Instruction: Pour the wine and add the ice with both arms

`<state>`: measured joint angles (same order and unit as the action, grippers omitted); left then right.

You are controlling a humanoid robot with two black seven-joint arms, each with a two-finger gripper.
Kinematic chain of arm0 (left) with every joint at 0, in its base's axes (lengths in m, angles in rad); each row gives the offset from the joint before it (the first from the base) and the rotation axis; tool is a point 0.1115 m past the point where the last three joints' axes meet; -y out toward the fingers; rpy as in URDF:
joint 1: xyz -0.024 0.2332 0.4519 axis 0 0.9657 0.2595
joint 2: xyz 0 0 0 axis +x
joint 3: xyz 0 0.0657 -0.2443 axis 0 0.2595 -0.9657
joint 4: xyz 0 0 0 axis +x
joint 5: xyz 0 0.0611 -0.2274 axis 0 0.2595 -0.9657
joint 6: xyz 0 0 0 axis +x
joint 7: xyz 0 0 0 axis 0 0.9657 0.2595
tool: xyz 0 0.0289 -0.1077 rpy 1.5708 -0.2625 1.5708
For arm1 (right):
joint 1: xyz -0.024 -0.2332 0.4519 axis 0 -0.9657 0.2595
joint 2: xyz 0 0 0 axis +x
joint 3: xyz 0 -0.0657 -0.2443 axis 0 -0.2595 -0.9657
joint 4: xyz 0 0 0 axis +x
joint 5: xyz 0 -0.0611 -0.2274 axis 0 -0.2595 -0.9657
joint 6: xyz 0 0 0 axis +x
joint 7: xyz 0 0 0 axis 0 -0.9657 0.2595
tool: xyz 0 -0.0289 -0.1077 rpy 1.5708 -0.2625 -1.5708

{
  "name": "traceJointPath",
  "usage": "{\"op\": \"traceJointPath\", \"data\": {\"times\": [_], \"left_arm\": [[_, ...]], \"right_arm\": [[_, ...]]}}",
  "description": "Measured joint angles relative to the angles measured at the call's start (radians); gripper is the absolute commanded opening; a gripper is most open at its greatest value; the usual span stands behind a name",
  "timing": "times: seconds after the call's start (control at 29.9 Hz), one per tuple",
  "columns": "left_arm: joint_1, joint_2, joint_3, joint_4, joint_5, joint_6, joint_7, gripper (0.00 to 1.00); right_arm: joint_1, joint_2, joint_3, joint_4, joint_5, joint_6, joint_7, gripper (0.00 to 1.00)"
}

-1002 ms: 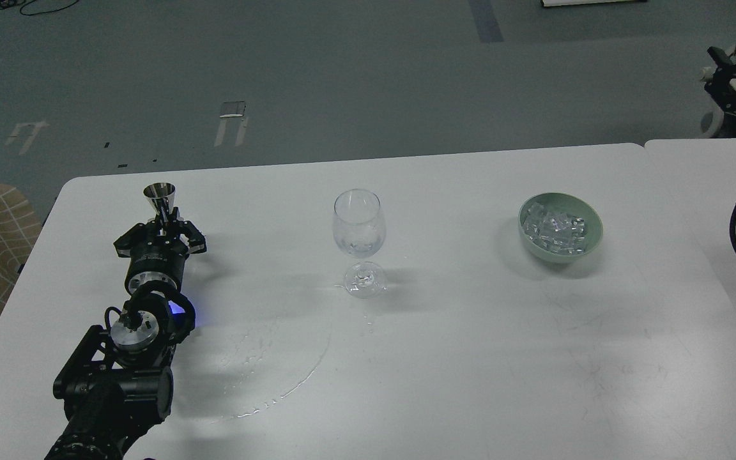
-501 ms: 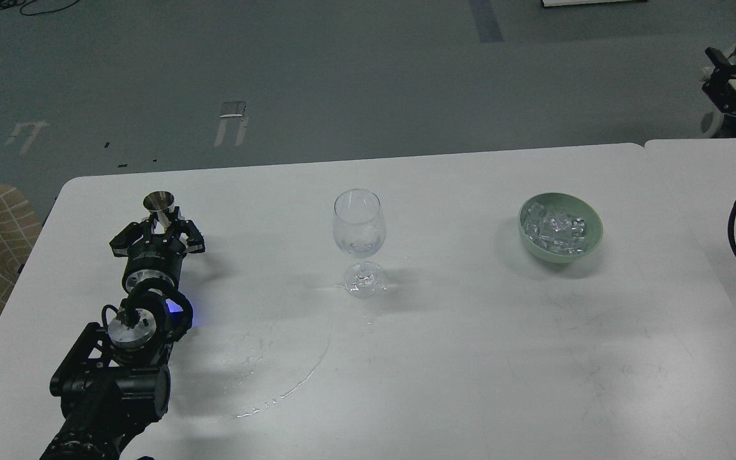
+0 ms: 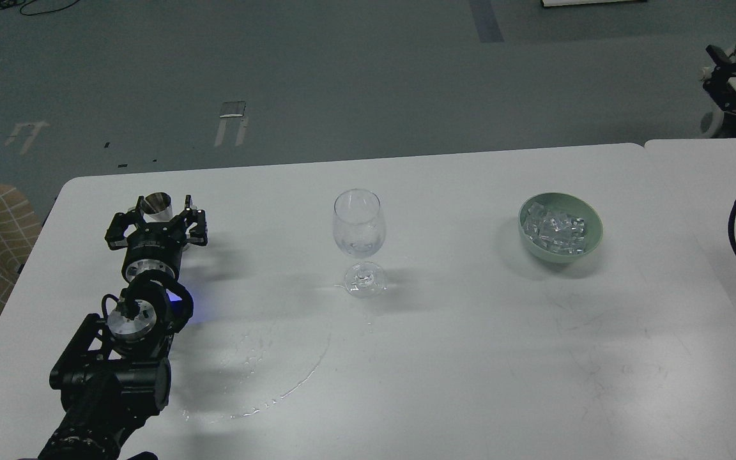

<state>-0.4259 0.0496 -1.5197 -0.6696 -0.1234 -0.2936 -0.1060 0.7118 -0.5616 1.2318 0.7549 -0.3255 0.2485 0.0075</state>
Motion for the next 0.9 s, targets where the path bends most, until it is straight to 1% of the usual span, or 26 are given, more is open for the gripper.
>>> {"op": "traceJointPath", "data": {"times": [0.1,0.37,0.43,0.57,0.74,0.8,0.9], "left_arm": [[0.000,0.000,0.001,-0.010,0.000,-0.006,0.008,0.97],[0.017,0.044,0.009,-0.126,0.002,0.016,0.017,0.97],[0.008,0.074,0.031,-0.155,0.002,0.027,0.018,0.97],[-0.006,0.149,0.092,-0.206,0.002,0.044,0.019,0.97],[-0.028,0.224,0.153,-0.268,0.002,0.102,0.020,0.97],[-0.068,0.274,0.203,-0.273,0.002,0.113,0.020,0.98],[-0.164,0.362,0.318,-0.275,0.005,0.110,0.020,0.98]], "right_arm": [[0.000,0.001,0.000,-0.001,0.000,0.002,0.001,0.94],[-0.001,0.003,0.011,-0.001,0.004,0.004,0.002,0.97],[-0.002,0.003,0.013,-0.001,0.006,0.006,0.002,1.00],[-0.002,0.002,0.024,-0.002,0.011,0.010,0.001,1.00],[-0.002,0.008,0.081,-0.003,0.013,0.009,0.007,1.00],[-0.002,0.010,0.107,-0.003,0.013,0.009,0.012,1.00],[-0.004,0.010,0.121,0.000,0.013,0.012,0.014,1.00]]}}
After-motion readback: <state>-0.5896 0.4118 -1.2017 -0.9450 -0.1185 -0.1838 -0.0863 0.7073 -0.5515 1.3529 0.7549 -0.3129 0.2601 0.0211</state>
